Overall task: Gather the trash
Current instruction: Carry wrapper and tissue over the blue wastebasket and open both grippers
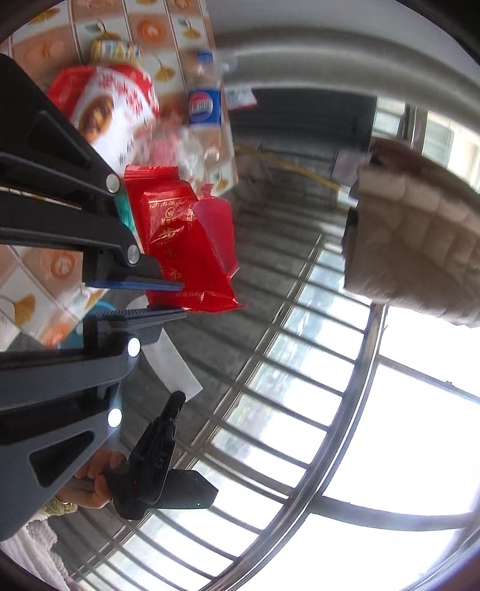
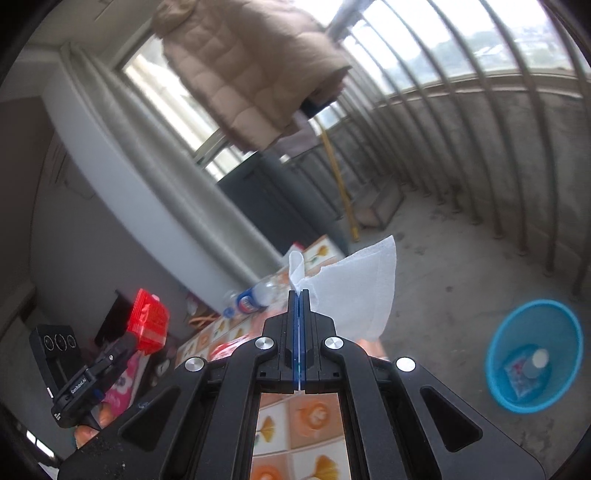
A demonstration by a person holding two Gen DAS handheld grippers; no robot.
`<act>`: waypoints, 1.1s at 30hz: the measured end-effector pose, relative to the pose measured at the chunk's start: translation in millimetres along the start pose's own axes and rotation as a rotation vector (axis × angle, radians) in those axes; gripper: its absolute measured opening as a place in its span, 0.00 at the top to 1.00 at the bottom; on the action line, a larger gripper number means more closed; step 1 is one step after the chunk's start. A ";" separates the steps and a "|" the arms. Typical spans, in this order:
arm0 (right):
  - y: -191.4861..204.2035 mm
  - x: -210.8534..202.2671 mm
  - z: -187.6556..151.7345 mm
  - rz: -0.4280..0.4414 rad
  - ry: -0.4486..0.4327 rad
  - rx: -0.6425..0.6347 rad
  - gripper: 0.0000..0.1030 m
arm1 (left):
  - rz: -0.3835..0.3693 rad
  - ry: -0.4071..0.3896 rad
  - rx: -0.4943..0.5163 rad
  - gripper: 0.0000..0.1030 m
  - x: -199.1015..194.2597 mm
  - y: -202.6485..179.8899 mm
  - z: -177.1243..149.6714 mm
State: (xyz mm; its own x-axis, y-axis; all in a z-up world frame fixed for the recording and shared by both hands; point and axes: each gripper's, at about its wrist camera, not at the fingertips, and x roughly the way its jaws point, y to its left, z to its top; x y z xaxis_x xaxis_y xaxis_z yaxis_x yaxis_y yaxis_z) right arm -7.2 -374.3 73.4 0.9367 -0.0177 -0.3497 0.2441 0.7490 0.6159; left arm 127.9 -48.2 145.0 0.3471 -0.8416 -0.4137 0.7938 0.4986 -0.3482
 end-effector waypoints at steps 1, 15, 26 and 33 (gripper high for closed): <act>-7.8 -6.3 0.3 -0.015 -0.010 0.013 1.00 | -0.019 0.018 0.004 0.92 11.8 -8.3 0.8; -115.7 -56.3 -11.1 -0.209 -0.063 0.220 1.00 | -0.241 0.335 0.003 0.92 201.8 -97.6 -16.2; -192.5 -42.6 -35.2 -0.407 0.011 0.343 1.00 | -0.288 0.631 -0.004 0.92 344.4 -149.8 -74.1; -237.8 -31.9 -51.6 -0.469 0.058 0.434 1.00 | -0.255 0.774 -0.031 0.91 413.1 -159.4 -105.8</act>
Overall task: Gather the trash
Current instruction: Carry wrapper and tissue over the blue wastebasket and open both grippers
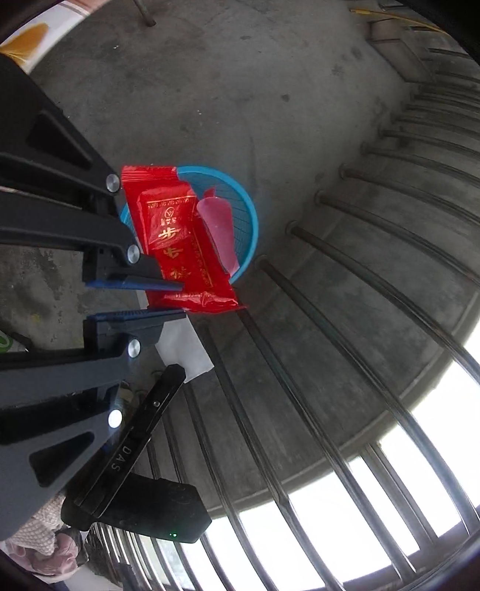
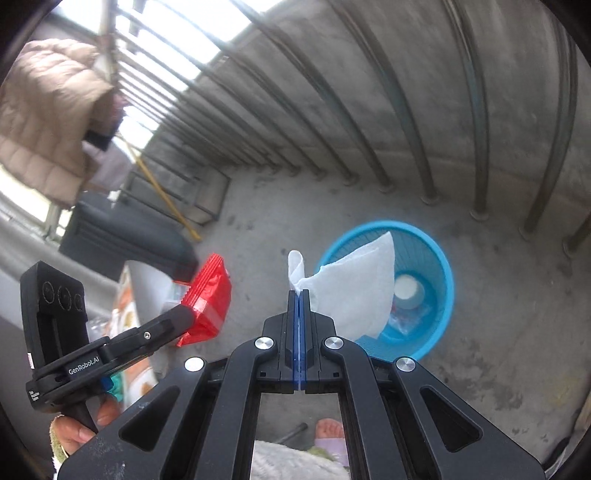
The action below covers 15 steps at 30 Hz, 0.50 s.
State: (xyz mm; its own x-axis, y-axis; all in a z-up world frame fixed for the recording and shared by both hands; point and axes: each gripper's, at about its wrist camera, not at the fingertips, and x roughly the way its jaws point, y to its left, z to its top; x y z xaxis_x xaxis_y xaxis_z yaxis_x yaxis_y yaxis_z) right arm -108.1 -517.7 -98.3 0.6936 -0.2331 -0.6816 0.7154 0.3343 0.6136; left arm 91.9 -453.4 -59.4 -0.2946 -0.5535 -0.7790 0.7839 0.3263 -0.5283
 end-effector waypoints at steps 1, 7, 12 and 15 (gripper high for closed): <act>-6.1 5.8 0.0 -0.014 0.011 0.015 1.00 | 0.005 0.022 -0.003 0.91 11.4 0.8 3.3; -34.5 35.6 0.1 -0.045 0.061 0.104 0.92 | 0.040 0.156 -0.019 0.62 67.8 9.3 17.4; -54.0 51.4 -2.8 -0.076 0.113 0.174 0.78 | 0.113 0.149 -0.070 0.51 75.9 20.5 20.6; -54.5 42.8 -4.6 -0.068 0.119 0.161 0.70 | 0.108 0.108 -0.083 0.47 62.1 21.2 18.6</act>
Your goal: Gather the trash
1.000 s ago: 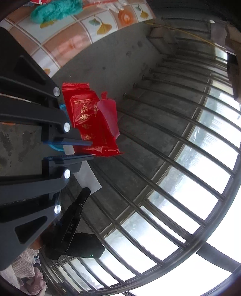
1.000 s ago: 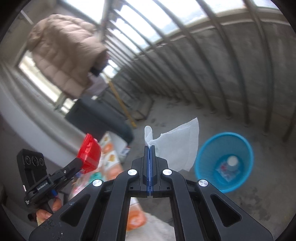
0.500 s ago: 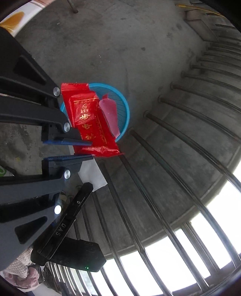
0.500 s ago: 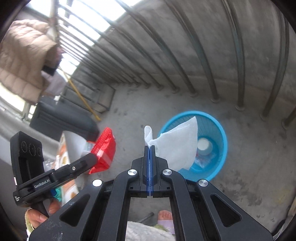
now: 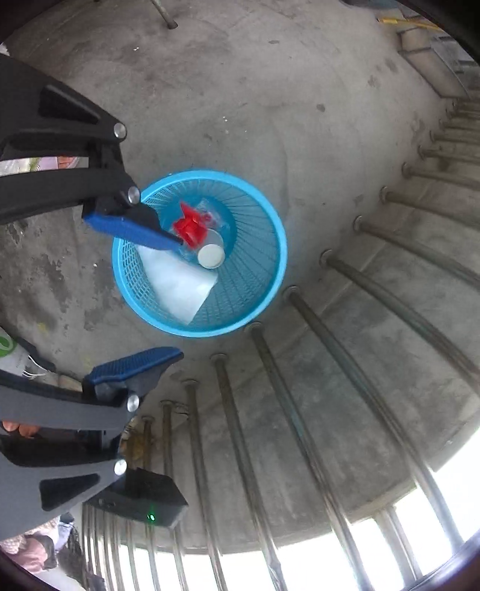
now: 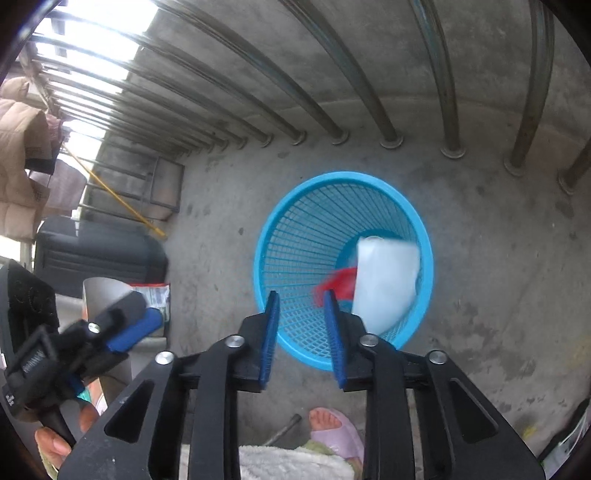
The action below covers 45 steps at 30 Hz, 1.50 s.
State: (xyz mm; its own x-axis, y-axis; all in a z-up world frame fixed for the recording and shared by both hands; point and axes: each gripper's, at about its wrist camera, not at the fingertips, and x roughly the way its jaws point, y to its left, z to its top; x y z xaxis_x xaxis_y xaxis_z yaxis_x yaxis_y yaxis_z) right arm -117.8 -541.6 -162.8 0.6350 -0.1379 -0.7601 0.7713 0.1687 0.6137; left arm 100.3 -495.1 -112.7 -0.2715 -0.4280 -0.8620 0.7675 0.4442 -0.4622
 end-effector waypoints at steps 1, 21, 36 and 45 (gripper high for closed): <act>1.4 -2.0 -0.2 -0.005 -0.003 -0.012 0.67 | 0.002 -0.018 0.001 0.46 -7.0 -0.9 -1.6; 141.3 -32.9 -26.9 0.188 0.060 -0.376 0.42 | 0.178 -0.504 0.021 0.35 -270.6 21.0 -132.7; 259.0 -47.1 -87.9 0.334 0.126 -0.620 0.29 | 0.249 -0.749 -0.213 0.27 -381.4 116.2 -281.3; 292.3 -45.9 -128.5 0.397 0.194 -0.622 0.28 | 0.256 -0.769 -0.206 0.26 -411.4 151.0 -308.8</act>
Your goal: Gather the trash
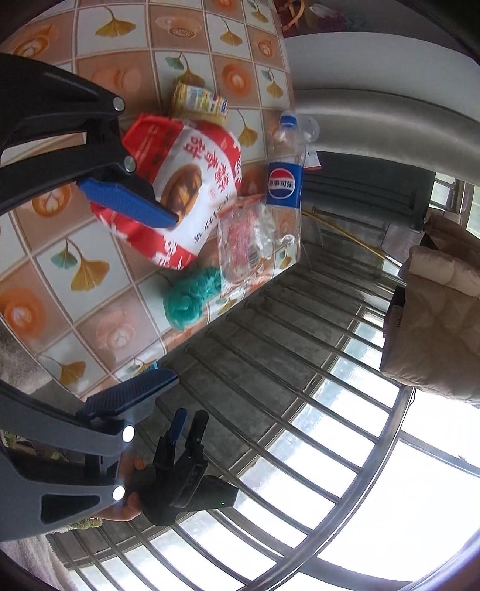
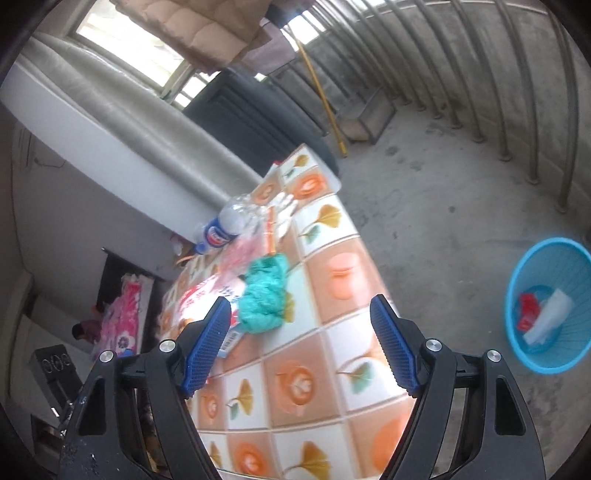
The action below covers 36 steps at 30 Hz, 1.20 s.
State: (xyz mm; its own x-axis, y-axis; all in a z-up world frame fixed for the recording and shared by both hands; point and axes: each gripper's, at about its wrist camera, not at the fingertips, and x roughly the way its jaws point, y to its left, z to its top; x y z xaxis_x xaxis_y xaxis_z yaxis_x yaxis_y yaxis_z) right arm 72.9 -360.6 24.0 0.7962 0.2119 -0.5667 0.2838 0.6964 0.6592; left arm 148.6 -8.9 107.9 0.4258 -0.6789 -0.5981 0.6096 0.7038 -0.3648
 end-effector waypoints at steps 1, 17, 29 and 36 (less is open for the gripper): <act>3.7 3.1 0.4 0.009 0.002 0.007 0.28 | 0.000 0.001 -0.003 0.26 -2.1 6.3 1.6; 47.5 77.4 36.2 0.113 0.138 -0.035 0.28 | 0.173 -0.071 -0.117 0.21 39.0 139.9 151.3; 40.5 115.3 59.0 0.103 0.170 -0.042 0.28 | 0.392 0.164 -0.216 0.20 194.2 267.6 223.8; 35.2 117.4 61.0 0.104 0.174 -0.040 0.28 | 0.448 0.223 -0.258 0.28 229.1 286.7 222.0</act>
State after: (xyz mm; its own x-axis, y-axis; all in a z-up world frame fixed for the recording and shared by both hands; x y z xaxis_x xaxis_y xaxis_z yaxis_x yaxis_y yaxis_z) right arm 208.9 -353.0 10.9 0.7145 0.3971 -0.5759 0.1808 0.6905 0.7004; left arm 569.4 -9.1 24.7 0.4371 -0.2607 -0.8608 0.2065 0.9606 -0.1861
